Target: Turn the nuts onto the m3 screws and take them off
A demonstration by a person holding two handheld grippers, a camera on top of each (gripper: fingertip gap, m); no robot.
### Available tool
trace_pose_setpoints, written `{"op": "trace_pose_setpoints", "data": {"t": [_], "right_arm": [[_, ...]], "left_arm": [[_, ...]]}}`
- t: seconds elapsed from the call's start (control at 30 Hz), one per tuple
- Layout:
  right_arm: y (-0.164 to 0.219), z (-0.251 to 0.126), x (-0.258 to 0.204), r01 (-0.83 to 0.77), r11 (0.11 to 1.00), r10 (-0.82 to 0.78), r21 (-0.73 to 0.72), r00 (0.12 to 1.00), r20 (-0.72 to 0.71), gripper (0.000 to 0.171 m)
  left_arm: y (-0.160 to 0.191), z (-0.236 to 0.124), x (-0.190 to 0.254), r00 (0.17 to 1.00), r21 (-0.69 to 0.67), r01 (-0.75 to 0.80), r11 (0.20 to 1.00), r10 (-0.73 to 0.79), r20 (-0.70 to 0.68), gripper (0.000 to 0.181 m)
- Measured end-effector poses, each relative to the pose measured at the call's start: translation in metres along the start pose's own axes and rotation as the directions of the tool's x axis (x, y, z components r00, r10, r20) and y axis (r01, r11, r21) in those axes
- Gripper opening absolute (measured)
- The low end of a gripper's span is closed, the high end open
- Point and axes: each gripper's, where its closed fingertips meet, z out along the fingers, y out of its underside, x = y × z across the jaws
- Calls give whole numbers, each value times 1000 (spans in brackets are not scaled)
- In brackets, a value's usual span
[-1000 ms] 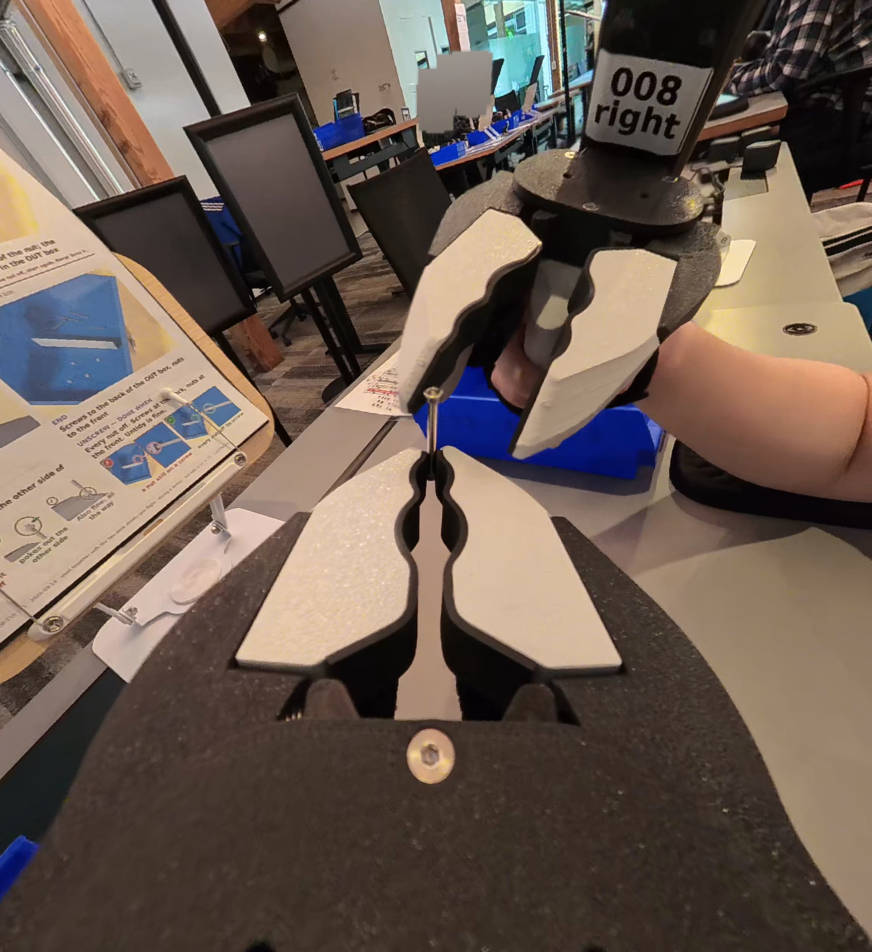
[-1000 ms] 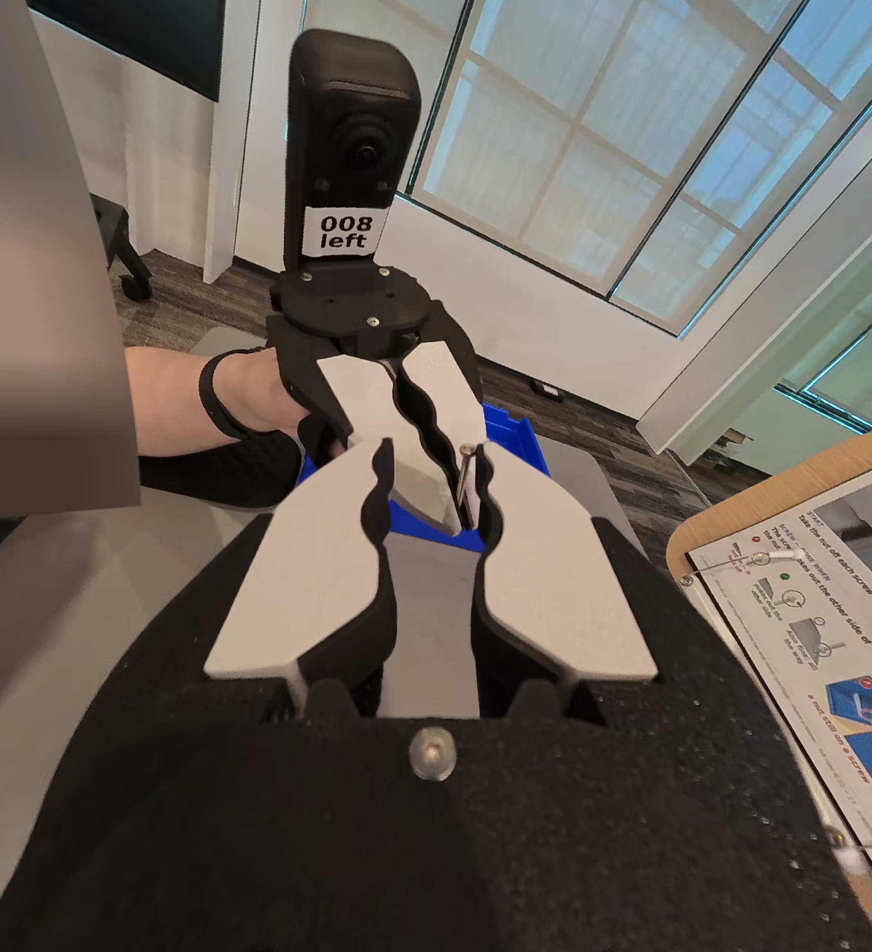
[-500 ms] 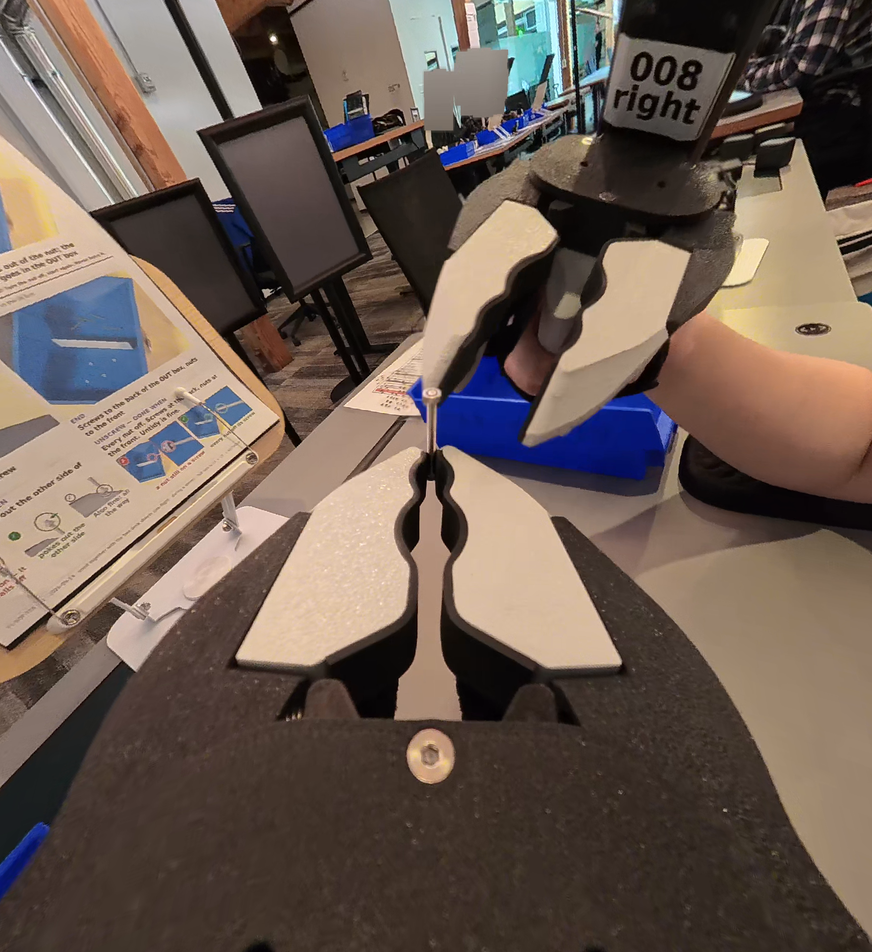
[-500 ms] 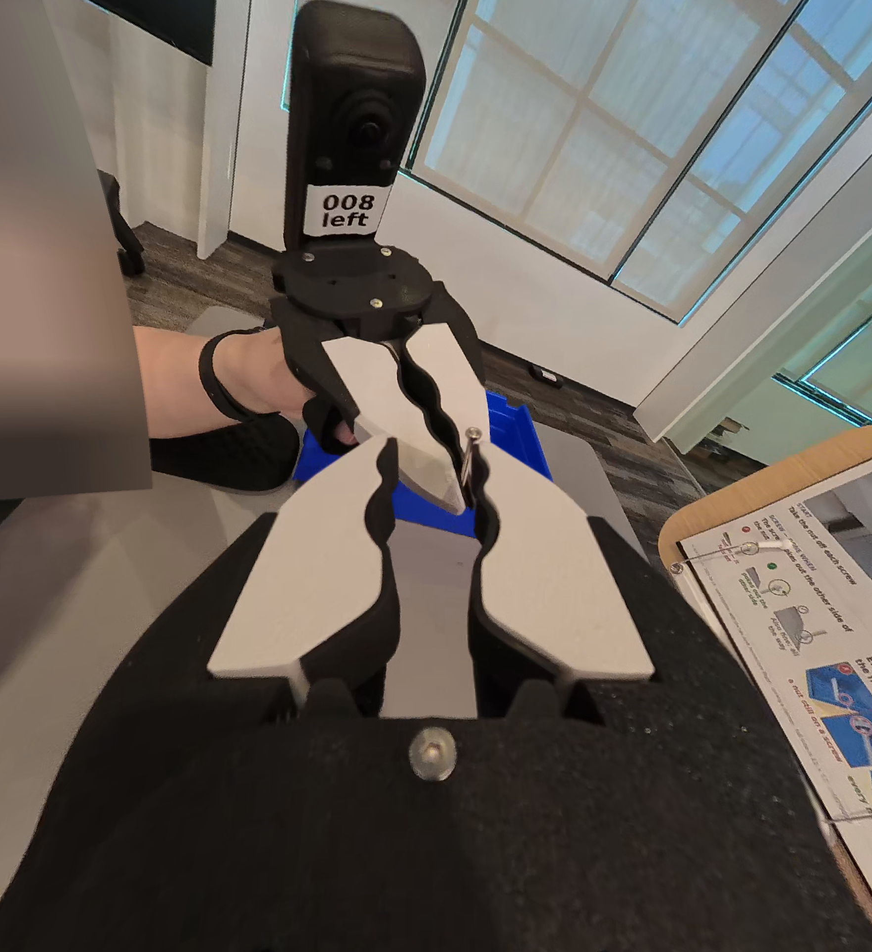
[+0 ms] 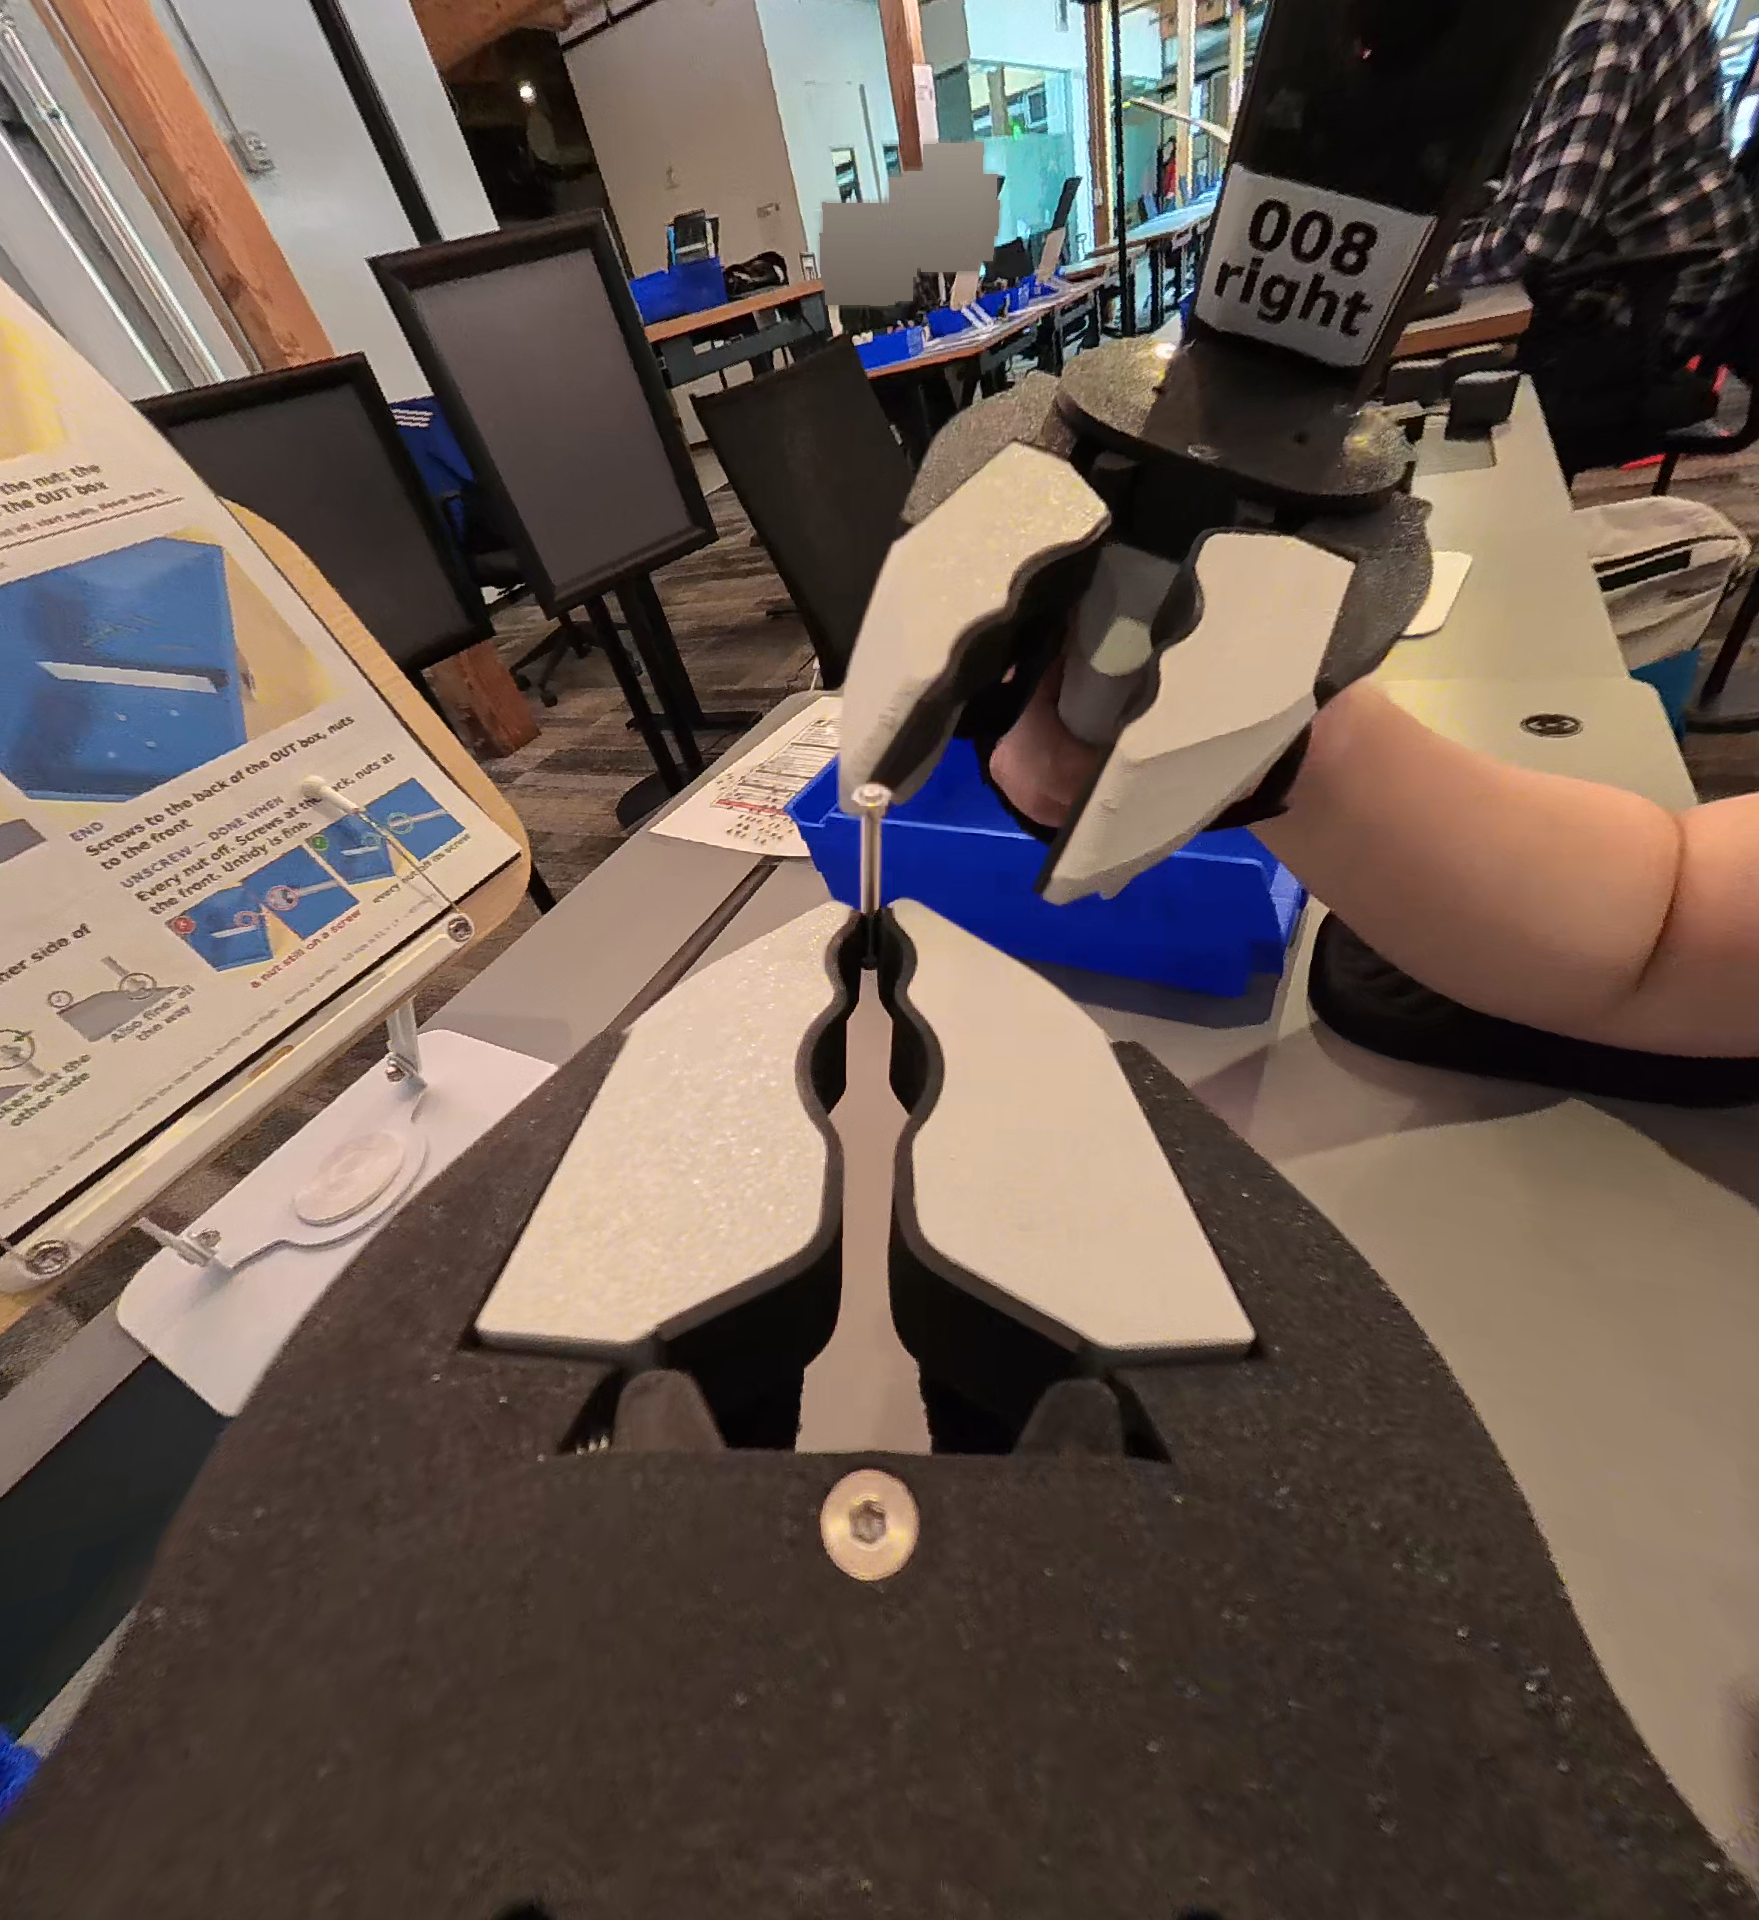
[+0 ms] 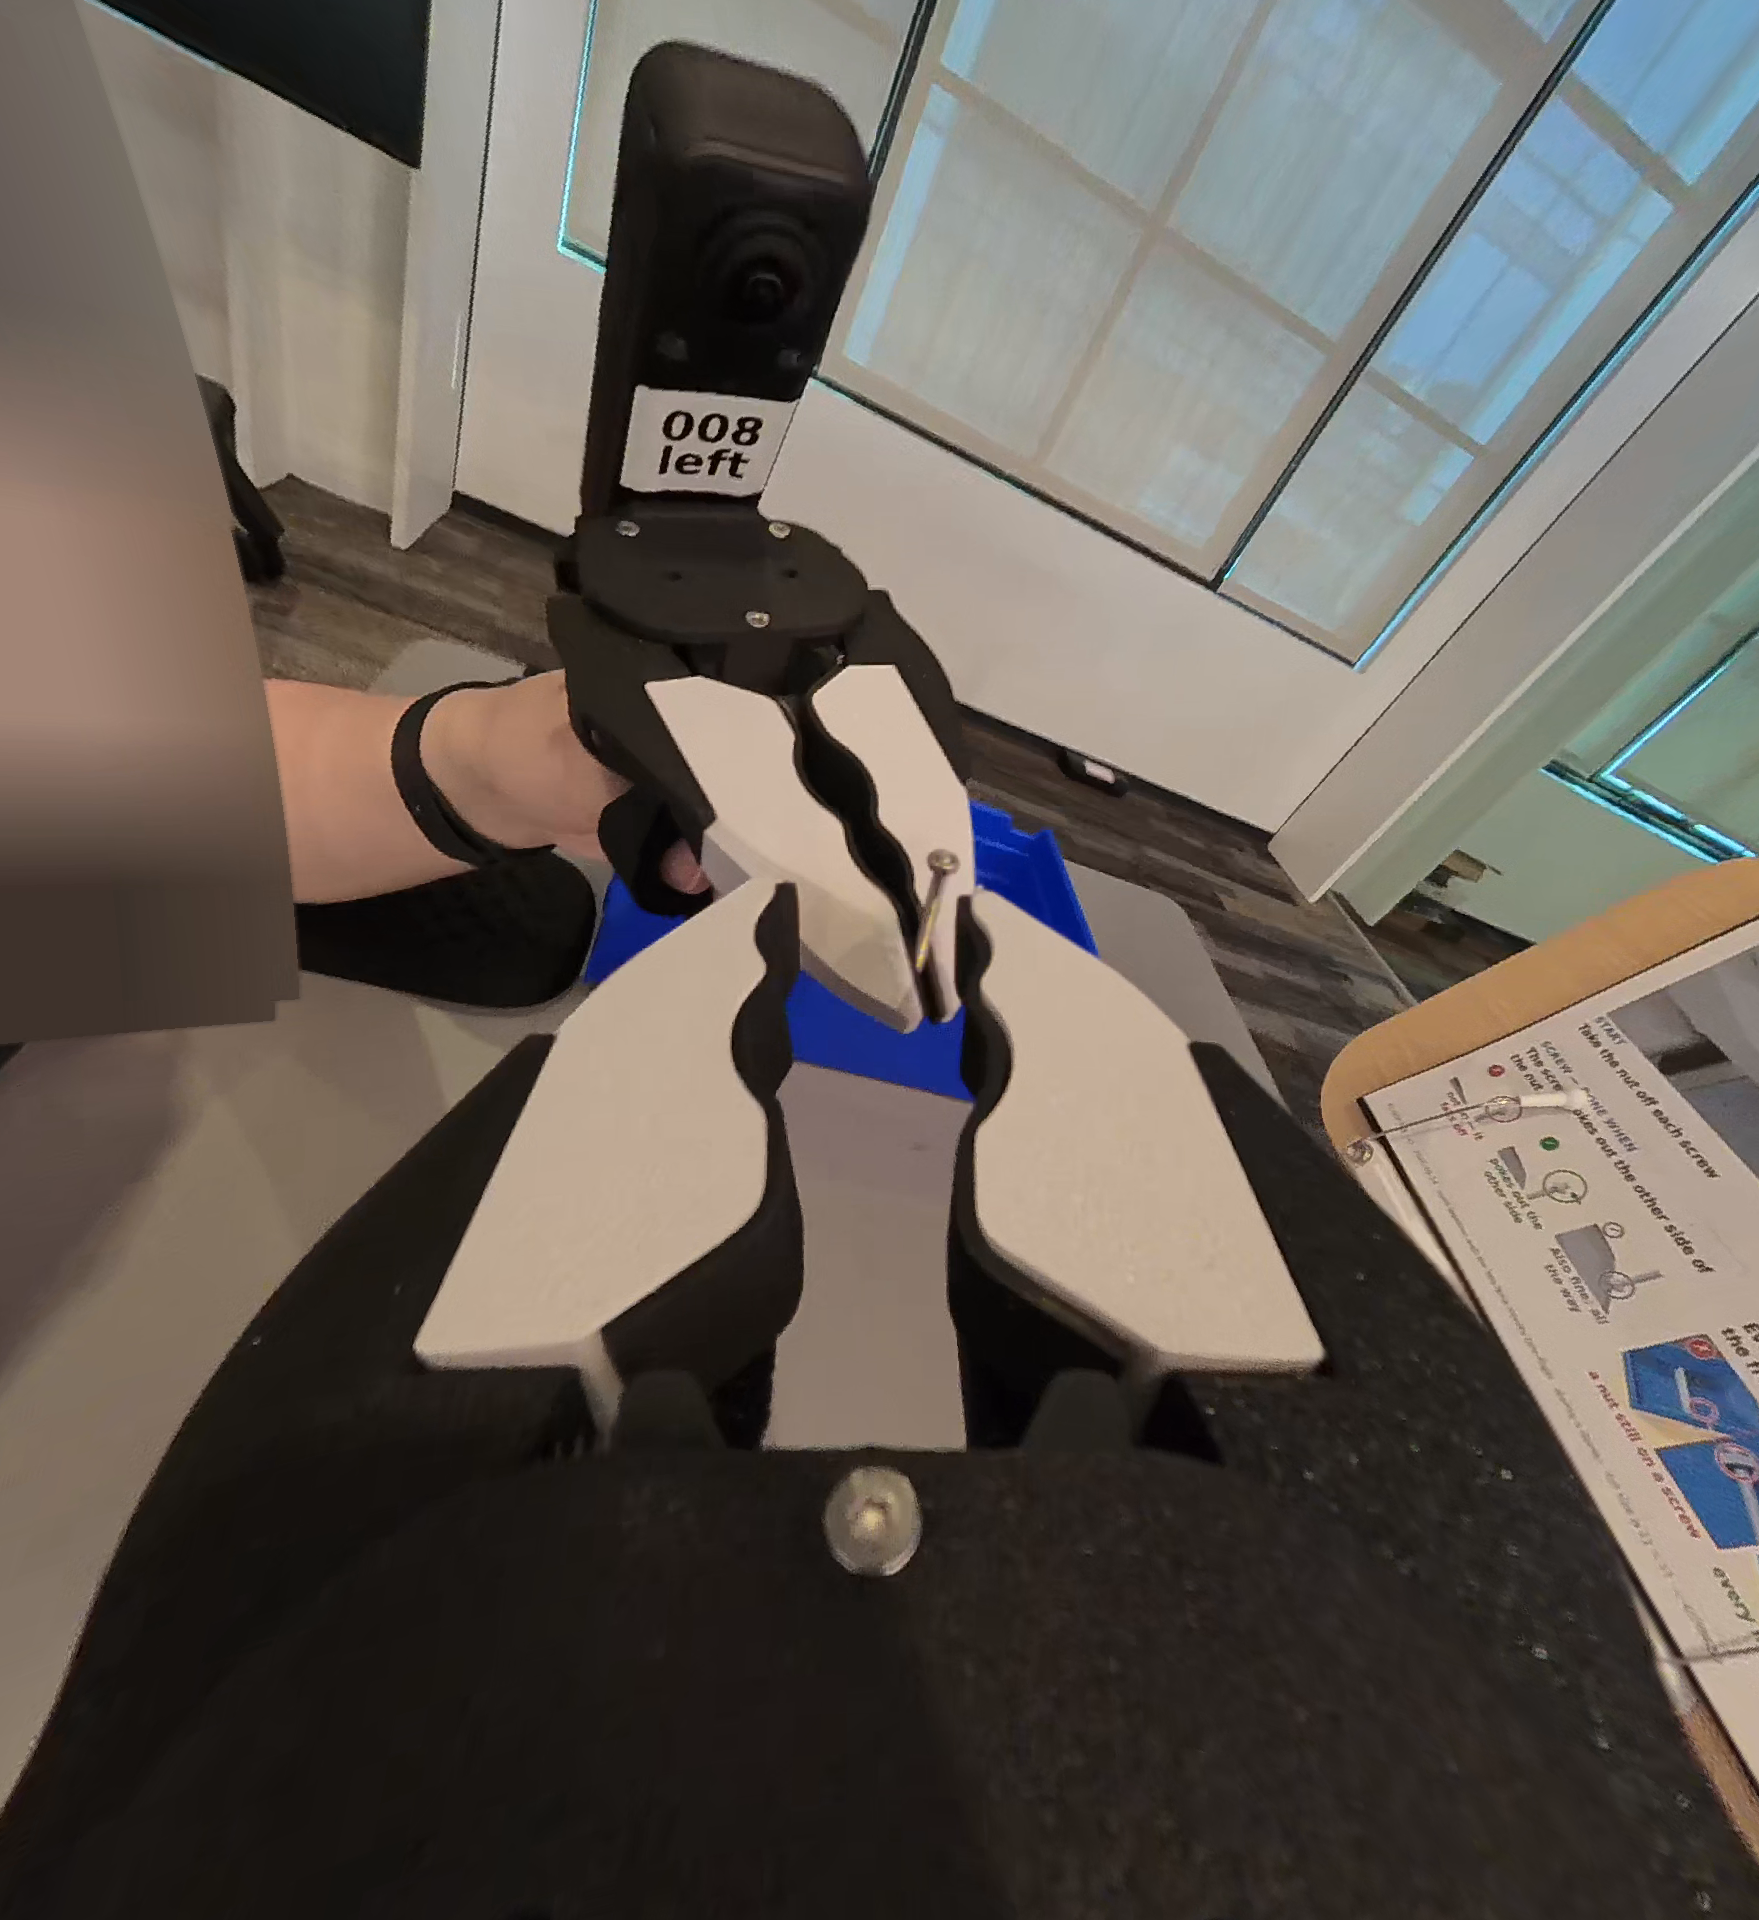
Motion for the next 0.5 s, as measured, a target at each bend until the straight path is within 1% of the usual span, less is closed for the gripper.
{"op": "trace_pose_setpoints", "data": {"t": [0.13,0.23,0.3,0.37,0.43,0.5], "right_arm": [[-7,5,-4,11,998,-11,57,1000,1,36],[-2,9,-10,6,1000,-7,11,1000,31,42],[0,5,-8,19,1000,-19,-9,1000,23,40],[0,0,-10,3,1000,-2,-26,999,52,34],[-5,-2,-7,-1,1000,1,-2,1000,27,36],[-8,1,-3,0,1000,0,26,1000,-6,42]], "left_arm": [[1,3,8,999,-6,1,1000,-1,-37,2],[3,3,7,1000,-18,-6,1000,5,-26,2],[2,1,2,1000,-14,-1,1000,1,-10,2],[0,-1,1,1000,-4,18,1000,-18,-15,2],[-1,-1,3,999,0,28,1000,-28,-27,2],[0,1,7,999,-5,25,1000,-25,-45,2]]}}
